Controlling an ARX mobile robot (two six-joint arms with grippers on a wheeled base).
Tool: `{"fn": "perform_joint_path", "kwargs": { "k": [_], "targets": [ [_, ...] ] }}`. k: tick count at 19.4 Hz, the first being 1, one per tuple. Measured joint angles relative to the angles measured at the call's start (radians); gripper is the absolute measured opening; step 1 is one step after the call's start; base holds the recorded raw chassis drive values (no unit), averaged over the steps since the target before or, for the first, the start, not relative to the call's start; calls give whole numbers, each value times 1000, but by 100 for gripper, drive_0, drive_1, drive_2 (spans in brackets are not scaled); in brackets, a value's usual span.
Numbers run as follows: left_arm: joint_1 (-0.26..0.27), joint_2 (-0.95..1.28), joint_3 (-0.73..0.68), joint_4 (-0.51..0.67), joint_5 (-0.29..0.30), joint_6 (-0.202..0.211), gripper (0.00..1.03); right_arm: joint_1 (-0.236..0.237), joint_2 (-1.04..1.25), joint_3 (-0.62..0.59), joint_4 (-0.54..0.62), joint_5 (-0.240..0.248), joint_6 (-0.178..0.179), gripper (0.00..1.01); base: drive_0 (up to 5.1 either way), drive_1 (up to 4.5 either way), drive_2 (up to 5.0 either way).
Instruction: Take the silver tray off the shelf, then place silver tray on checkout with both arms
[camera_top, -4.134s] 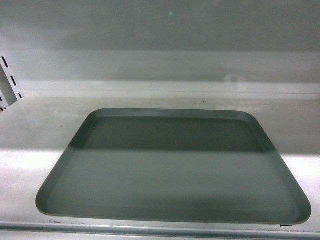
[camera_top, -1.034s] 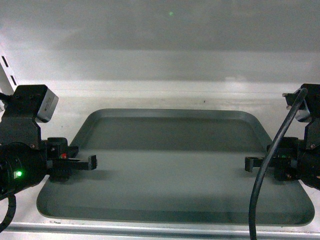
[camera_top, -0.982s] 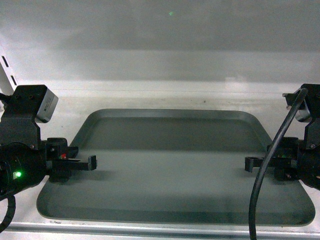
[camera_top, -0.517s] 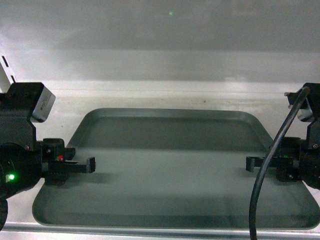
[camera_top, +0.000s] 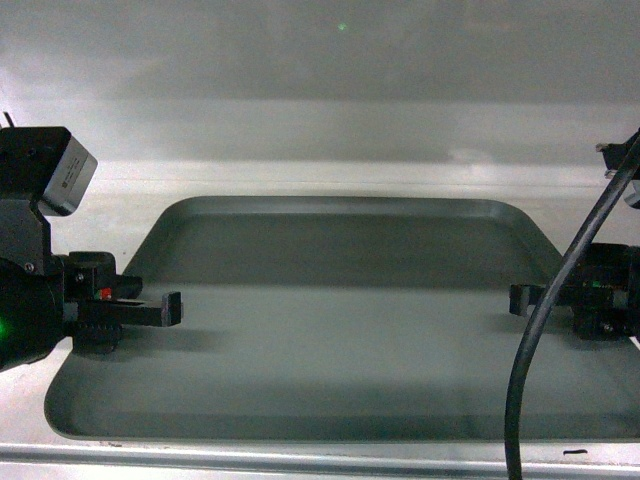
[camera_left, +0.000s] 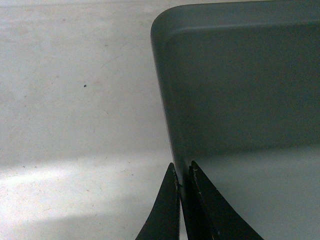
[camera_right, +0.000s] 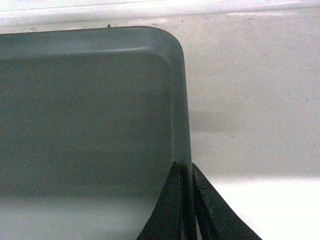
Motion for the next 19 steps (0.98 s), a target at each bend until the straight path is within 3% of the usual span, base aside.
{"fn": "perform_joint_path", "kwargs": {
  "k": [7, 10, 19],
  "targets": [
    [-30, -114, 19, -122, -13, -9, 4, -14, -143, -1, -127, -3, 0, 3, 0, 0, 0],
    [-49, -227, 20, -205, -20, -14, 4, -19, -270, -12, -248, -3, 25, 3, 0, 0, 0],
    [-53, -218, 31, -223, -19, -6, 4, -21, -280, -13, -274, 0, 34, 3, 0, 0, 0]
  ]
}}
